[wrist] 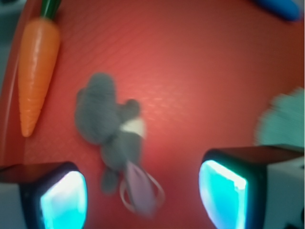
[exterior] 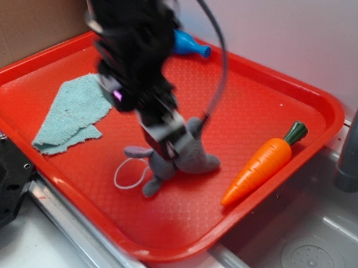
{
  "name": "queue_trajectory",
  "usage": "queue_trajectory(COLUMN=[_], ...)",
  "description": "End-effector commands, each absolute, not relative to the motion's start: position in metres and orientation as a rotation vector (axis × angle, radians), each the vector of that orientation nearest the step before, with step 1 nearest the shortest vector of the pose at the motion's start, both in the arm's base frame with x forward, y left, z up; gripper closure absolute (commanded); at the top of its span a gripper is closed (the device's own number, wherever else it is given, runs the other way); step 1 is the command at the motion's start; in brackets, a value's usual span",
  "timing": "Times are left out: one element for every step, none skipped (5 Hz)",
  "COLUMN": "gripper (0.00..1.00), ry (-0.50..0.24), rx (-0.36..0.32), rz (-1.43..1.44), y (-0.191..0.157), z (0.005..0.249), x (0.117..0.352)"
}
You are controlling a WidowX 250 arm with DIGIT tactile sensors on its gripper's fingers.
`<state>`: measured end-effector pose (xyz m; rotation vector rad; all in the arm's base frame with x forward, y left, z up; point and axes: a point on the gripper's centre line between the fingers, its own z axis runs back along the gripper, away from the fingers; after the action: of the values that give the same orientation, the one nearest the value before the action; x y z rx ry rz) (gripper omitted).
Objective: Grab the gray animal.
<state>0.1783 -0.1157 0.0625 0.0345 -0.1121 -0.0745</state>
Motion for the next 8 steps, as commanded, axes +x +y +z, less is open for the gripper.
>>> queue_trajectory(gripper=[0.00,1.00,1.00,1.00,1.00,1.00,1.00,1.00], ry=[-0.089,-0.102,-0.100,-0.073,-0.066,-0.094,-0.106,-0.151], rx=[0.113,0.090,0.081,0.019,-0.078,-0.112,-0.155,-0.136], rz=[-0.166,-0.177,-0.132,-0.063,0.079,0.200,0.305,0.432], y=[-0.139,-0.135,-0.128,-0.111,-0.077,-0.058,-0.029,-0.006], z=[0.028,0.025,0.025,0.044,0.091,0.135,0.175,0.200], x=[0.206,0.208,0.208,0.204,0.202,0.201,0.192,0.178])
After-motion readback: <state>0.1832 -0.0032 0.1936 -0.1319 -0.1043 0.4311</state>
